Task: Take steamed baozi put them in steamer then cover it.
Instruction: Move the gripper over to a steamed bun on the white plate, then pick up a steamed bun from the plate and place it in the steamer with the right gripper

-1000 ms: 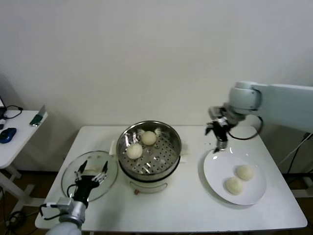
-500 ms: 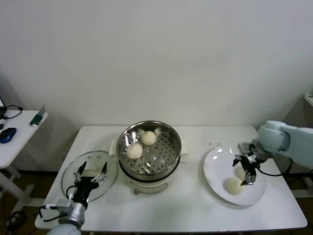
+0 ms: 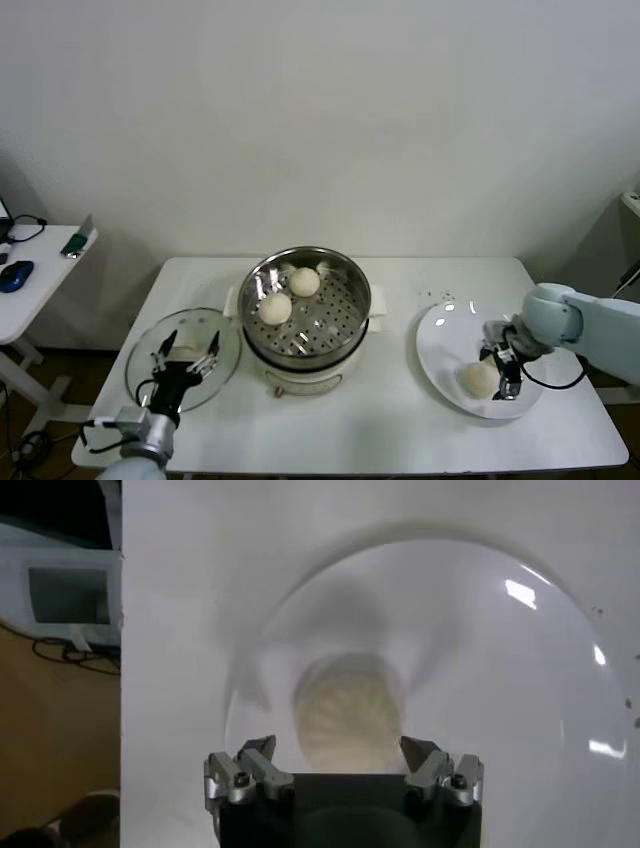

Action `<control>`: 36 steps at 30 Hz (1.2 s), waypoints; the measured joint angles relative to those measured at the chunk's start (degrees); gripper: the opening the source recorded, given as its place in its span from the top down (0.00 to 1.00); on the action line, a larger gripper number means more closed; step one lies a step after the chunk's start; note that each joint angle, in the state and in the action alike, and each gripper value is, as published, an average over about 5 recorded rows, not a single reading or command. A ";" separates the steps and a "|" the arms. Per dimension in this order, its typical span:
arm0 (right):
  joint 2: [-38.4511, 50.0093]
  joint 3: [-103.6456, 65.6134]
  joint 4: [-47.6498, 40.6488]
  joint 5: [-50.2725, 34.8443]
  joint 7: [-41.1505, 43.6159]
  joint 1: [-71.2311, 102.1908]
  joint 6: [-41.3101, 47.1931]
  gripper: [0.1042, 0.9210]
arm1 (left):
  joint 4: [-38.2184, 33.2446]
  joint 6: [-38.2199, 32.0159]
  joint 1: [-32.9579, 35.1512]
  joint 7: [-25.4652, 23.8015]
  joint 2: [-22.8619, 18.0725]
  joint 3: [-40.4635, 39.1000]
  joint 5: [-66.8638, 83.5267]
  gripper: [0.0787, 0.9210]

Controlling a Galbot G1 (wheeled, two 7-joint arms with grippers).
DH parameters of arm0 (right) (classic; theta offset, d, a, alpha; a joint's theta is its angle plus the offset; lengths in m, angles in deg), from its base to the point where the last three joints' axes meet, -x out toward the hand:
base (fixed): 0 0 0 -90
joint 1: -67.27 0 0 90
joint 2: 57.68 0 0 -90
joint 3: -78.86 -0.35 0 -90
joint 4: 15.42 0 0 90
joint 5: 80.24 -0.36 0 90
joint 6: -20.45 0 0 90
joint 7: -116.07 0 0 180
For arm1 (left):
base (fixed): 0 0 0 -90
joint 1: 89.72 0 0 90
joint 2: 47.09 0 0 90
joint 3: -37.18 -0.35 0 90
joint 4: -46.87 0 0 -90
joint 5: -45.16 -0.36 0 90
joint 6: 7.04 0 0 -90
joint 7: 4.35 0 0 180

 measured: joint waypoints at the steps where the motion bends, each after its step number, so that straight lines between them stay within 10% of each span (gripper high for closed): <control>1: -0.13 -0.71 -0.25 0.15 -0.20 0.71 0.20 0.12 | -0.01 0.06 -0.02 0.00 -0.01 -0.01 -0.03 0.12; 23: -0.98 -5.08 -1.21 0.77 0.37 3.27 -0.54 0.29 | -0.61 0.26 -0.02 0.05 -0.15 -0.02 -0.33 0.12; 36: -8.94 9.08 -3.42 -3.12 6.11 -23.29 -16.06 0.29 | -1.16 0.37 0.10 -0.08 -0.27 -0.27 -1.26 0.12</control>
